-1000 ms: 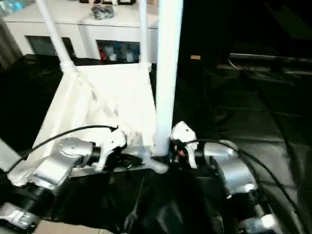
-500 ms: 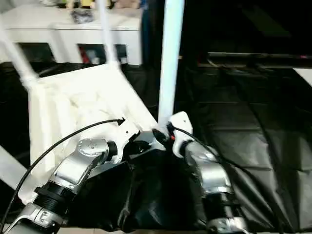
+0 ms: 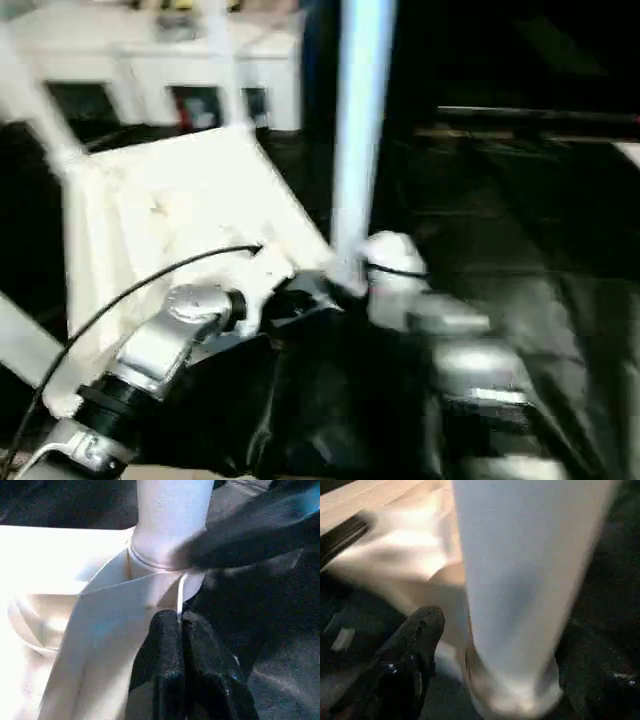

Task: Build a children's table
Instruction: Rotate leg to tighten

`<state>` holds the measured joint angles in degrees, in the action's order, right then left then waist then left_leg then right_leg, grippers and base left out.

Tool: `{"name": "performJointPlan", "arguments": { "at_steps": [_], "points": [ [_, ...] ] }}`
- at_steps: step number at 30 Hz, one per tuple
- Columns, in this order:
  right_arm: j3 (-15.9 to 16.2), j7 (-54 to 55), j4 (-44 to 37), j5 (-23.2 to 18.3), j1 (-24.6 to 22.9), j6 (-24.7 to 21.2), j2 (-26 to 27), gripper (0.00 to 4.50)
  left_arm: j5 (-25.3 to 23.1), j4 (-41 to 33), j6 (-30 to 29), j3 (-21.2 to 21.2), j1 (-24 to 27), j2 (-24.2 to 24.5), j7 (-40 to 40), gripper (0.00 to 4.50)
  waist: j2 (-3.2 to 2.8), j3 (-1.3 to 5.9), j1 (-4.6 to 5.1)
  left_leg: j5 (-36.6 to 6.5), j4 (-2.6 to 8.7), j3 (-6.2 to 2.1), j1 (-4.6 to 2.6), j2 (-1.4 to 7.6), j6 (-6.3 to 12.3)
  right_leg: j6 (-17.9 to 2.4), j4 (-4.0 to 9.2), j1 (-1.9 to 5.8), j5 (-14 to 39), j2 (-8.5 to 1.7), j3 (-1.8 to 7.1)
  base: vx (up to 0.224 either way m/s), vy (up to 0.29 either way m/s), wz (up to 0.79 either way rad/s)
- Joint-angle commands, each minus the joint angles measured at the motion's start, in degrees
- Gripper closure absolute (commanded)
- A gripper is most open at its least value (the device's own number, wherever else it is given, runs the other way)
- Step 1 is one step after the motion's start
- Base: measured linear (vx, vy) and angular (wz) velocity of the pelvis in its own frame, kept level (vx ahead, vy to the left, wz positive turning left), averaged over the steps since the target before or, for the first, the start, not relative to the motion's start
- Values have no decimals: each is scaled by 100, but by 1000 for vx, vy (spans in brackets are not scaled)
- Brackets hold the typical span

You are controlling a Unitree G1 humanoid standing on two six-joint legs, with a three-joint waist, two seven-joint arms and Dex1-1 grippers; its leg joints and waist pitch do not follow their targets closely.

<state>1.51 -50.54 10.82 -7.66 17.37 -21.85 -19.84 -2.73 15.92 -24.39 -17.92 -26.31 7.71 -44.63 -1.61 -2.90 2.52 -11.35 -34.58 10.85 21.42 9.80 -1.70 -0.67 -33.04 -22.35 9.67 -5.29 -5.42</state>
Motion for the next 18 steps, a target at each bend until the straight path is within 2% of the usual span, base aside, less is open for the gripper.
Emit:
{"name": "performJointPlan", "arguments": {
  "at_steps": [1,2,3,5,7,8,10,12,13,16,18],
  "points": [
    [123,-573,-204,-194,-152,-78,-134,98,104,-402,170,157,-95,-14,104,450,111,374,-77,-1184,425,-184,30,359,551,-1131,390,271,1564,-391,307,0,0,0],
    [81,-866,-359,-255,-264,-132,-431,98,115,-472,162,121,-4,19,49,450,119,406,-94,-911,387,-172,39,356,682,-1214,345,284,1199,-398,308,0,0,0],
    [81,-866,-359,-255,-264,-132,-431,98,115,-472,162,121,-4,19,49,450,122,431,-115,-740,363,-172,39,363,762,-1276,306,300,947,-401,308,0,0,0],
    [102,-1184,-500,-329,-396,-142,-751,98,127,-519,190,108,77,33,67,450,124,464,-157,-243,293,-148,67,343,1109,-1463,222,293,253,-391,301,59,-14,-1],
    [166,-1433,-631,-414,-514,-162,-986,98,113,-543,295,80,135,55,80,450,130,462,-195,-31,272,-148,69,352,1315,-1543,195,284,17,-383,288,30,-8,-1],
    [257,-1561,-757,-494,-590,-228,-1108,98,119,-565,369,94,165,50,125,450,127,445,-213,-59,274,-145,67,347,1349,-1548,212,277,86,-374,282,0,0,0],
    [341,-1660,-887,-560,-658,-279,-1172,98,200,-624,324,167,186,11,168,450,123,420,-251,-298,294,-137,45,372,1265,-1489,259,266,574,-373,275,0,0,0],
    [403,-1673,-981,-586,-697,-305,-1125,91,321,-742,231,277,208,-40,197,407,127,391,-248,-587,319,-139,34,378,1094,-1398,313,251,1039,-367,274,0,0,0],
    [421,-1617,-989,-579,-690,-287,-1043,91,396,-835,170,353,226,-75,226,407,123,383,-243,-745,330,-139,26,380,952,-1344,335,239,1305,-364,272,0,0,0],
    [478,-1404,-888,-552,-565,-276,-722,91,674,-1316,-80,552,371,-144,244,385,96,352,-257,-1079,364,-149,-3,403,665,-1344,366,199,1627,-361,283,0,0,0],
    [570,-1398,-869,-559,-529,-258,-683,91,787,-1543,-203,612,461,-158,246,374,107,335,-267,-1222,369,-142,-18,401,575,-1274,378,188,1823,-357,290,0,0,0]
  ]
}}
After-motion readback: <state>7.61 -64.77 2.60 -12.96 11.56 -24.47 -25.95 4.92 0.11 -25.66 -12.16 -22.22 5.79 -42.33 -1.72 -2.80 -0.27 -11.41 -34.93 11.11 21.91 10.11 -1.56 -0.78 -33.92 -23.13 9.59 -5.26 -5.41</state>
